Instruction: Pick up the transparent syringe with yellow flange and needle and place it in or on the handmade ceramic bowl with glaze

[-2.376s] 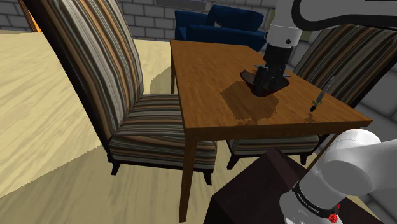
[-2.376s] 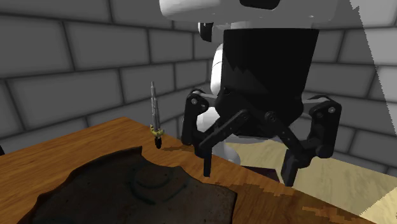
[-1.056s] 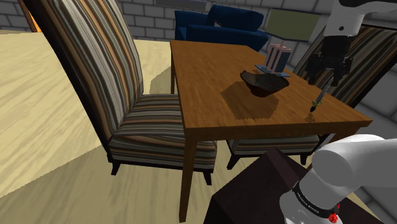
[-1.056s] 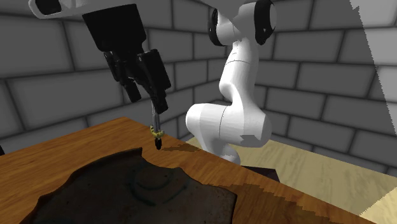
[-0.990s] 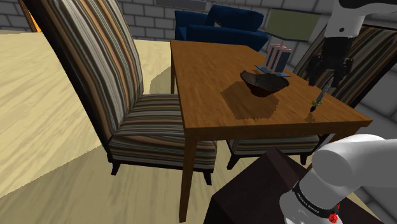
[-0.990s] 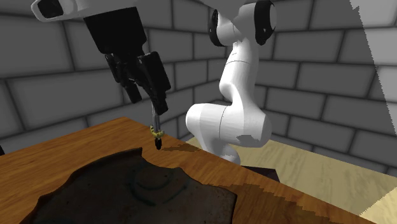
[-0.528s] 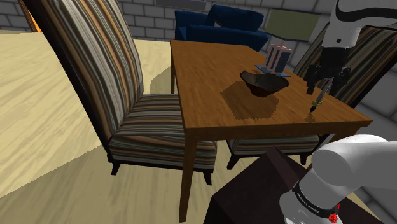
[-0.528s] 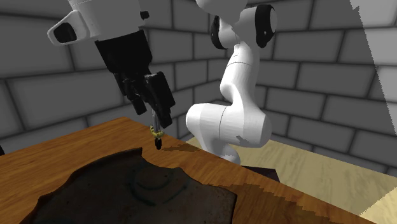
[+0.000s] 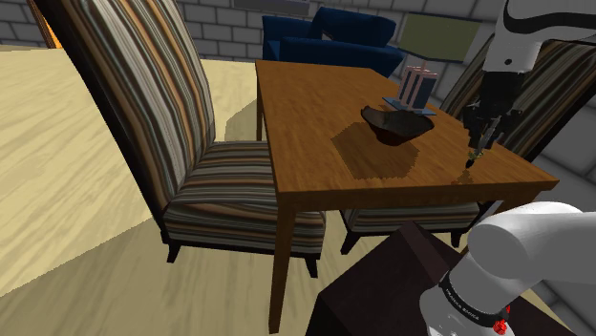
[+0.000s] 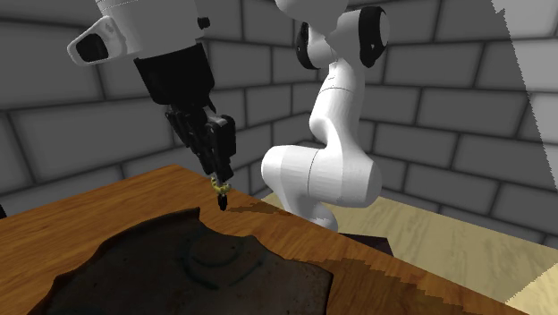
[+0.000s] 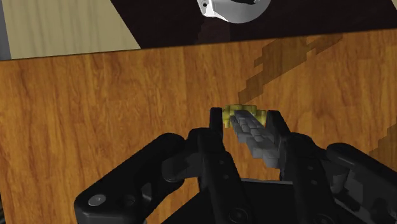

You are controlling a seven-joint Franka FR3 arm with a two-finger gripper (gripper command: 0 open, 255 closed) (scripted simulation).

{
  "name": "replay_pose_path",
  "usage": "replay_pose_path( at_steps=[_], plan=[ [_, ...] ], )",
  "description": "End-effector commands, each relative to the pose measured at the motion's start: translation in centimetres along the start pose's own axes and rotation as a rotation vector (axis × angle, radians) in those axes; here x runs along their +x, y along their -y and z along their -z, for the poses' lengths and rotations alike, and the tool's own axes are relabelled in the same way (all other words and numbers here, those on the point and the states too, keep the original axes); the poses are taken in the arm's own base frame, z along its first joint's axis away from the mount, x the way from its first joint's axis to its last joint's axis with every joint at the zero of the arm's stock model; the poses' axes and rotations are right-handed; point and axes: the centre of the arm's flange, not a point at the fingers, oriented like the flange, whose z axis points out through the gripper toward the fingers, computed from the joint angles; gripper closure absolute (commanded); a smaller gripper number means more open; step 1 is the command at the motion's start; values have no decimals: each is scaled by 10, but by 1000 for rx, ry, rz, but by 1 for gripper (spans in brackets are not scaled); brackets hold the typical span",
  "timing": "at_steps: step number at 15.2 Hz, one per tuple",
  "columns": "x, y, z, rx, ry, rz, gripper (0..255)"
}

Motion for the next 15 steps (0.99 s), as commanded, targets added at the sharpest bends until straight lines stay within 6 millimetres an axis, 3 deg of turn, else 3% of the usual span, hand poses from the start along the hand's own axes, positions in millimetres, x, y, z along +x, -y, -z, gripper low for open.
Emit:
replay_pose_path(
  at_steps=[1,8,15],
  plan=[
    [0,0,0,0,0,0,255],
    [0,0,0,0,0,0,255],
    [-10,0,35,0,0,0,255]
  ],
)
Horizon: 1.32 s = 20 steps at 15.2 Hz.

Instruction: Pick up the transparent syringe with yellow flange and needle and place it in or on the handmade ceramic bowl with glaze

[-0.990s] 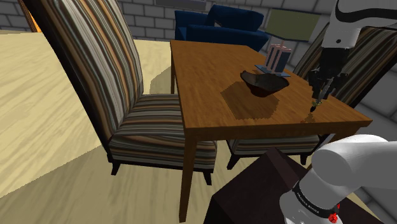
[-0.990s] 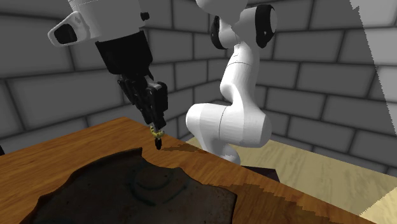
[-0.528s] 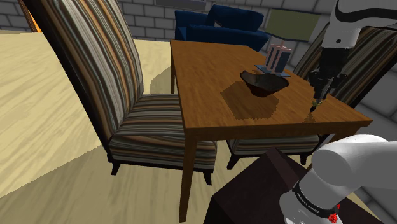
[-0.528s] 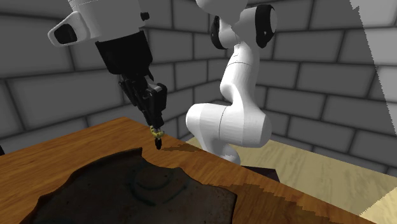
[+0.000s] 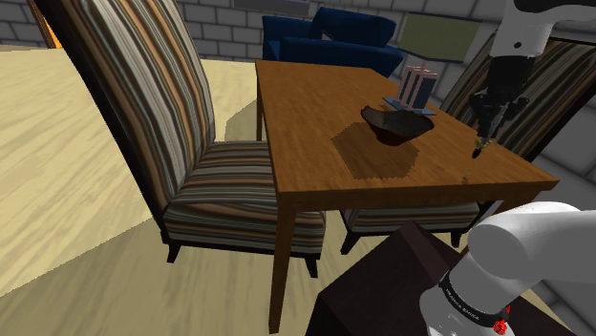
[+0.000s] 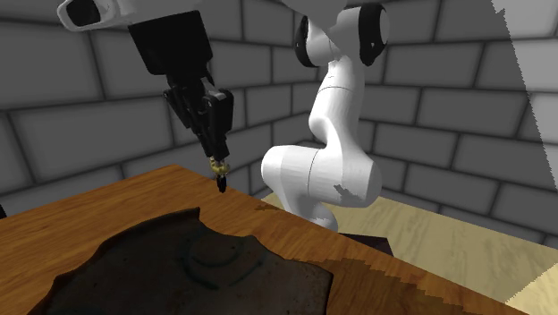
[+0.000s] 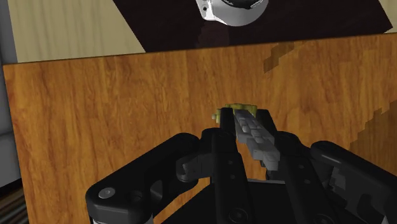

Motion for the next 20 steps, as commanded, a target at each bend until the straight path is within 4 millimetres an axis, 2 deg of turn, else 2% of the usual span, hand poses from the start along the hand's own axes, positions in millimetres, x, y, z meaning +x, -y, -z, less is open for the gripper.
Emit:
replay_pose_path(
  at_steps=[1,20],
  plan=[
    [-3,-1,10,0,0,0,255],
    [-31,-1,106,0,0,0,255]
  ],
)
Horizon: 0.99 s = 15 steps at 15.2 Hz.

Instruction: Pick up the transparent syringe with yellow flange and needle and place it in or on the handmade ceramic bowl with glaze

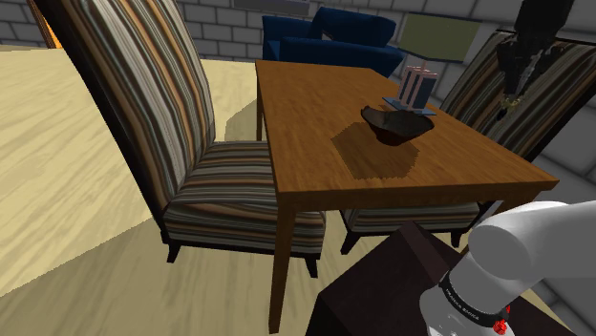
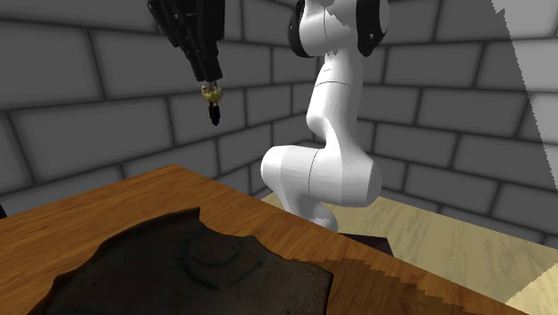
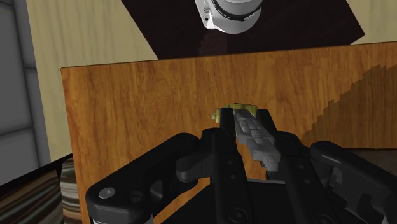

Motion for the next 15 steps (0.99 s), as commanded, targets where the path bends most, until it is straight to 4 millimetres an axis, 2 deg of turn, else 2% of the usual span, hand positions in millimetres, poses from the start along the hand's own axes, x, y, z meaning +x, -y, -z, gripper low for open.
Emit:
replay_pose_path(
  at_steps=[1,2,15],
  plan=[
    [-3,0,10,0,0,0,255],
    [-4,0,12,0,0,0,255],
    [100,133,44,0,0,0,255]
  ],
)
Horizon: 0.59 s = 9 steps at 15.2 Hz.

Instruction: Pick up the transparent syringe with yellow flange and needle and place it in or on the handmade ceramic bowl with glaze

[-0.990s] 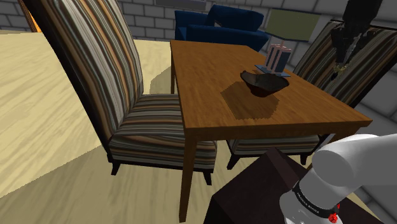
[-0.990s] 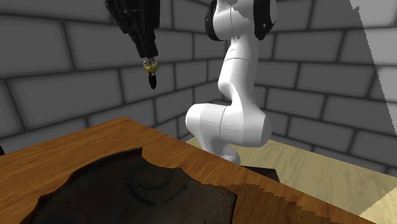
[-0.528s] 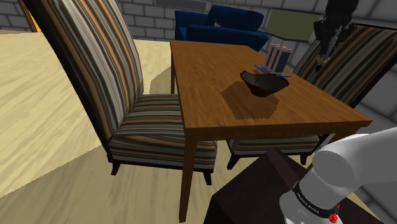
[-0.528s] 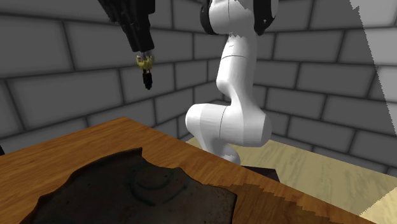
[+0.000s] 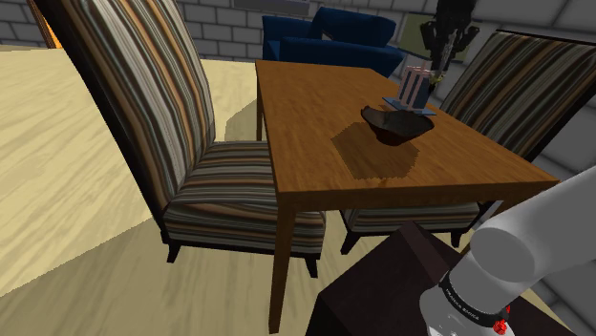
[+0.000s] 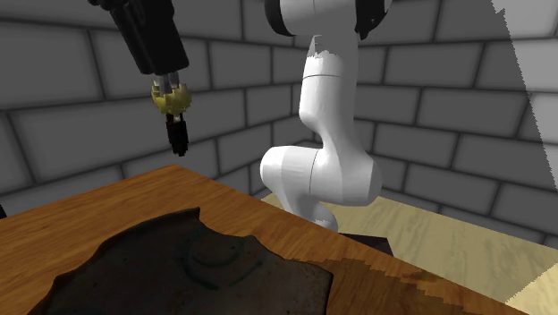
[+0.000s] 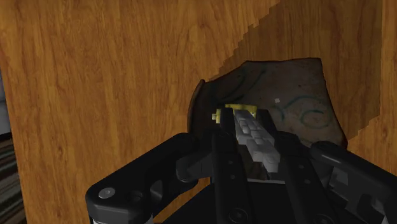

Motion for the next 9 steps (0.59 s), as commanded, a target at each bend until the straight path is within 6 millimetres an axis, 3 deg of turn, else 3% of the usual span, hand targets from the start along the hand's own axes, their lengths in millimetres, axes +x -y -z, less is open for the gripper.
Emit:
replay_pose_path(
  at_steps=[1,3,9],
  plan=[
    [12,21,4,1,0,0,255],
    [30,45,9,1,0,0,255],
    [39,45,-21,1,0,0,255]
  ],
)
